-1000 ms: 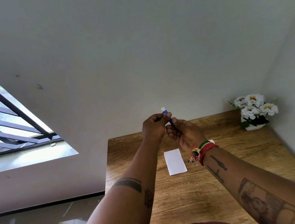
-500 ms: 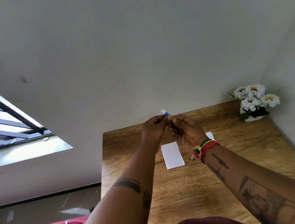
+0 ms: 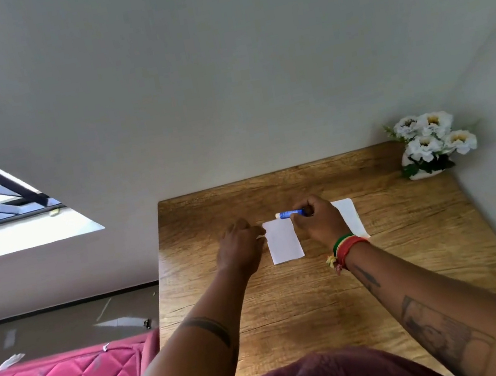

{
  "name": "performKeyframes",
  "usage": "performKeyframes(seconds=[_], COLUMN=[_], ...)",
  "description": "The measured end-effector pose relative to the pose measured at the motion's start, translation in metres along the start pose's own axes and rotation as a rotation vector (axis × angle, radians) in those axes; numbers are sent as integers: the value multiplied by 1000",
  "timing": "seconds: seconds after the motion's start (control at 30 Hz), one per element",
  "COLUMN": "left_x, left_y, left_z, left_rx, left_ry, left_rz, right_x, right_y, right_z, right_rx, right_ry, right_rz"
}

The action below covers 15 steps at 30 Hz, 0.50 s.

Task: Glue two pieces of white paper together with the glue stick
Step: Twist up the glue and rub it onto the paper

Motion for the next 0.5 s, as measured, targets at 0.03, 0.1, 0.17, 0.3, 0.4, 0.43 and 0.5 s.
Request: performKeyframes(seconds=[0.03,0.1,0.17,0.3,0.4,0.43,0.5], left_x=[-1,-2,-4,-5,-2,-1,0], left_y=[3,7,7,1,1,1,3], left_z=[5,16,25,30,27,26,24], left_rx=[31,94,119,127,114,108,106], left_ry=[-13,-50,-81,-90,-99,-107,-110], left_rz=[36,116,156,162,170,171,179], right_x=[0,2,4,10,13,14,14], right_y=[-1,-3,-7,-11,-14,-15,-16], right_z=[3,10,16,28,35,38,43], right_rx=[-57,-134,-186,-283,-324,-332,-338], right_ry=[-10,-20,-42,-78,-83,-90,-96], right_rz=[-32,-80,-106,-150,-187,-199,-215])
Point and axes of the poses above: each hand's wrist, its own x-axis towards the middle knuckle, its own z-axis out of the palm, y = z × x, the point moved 5 cm from there along x, towards the middle knuckle, and after that the axes turned 5 degrees about -x, right-handed, at the moved point
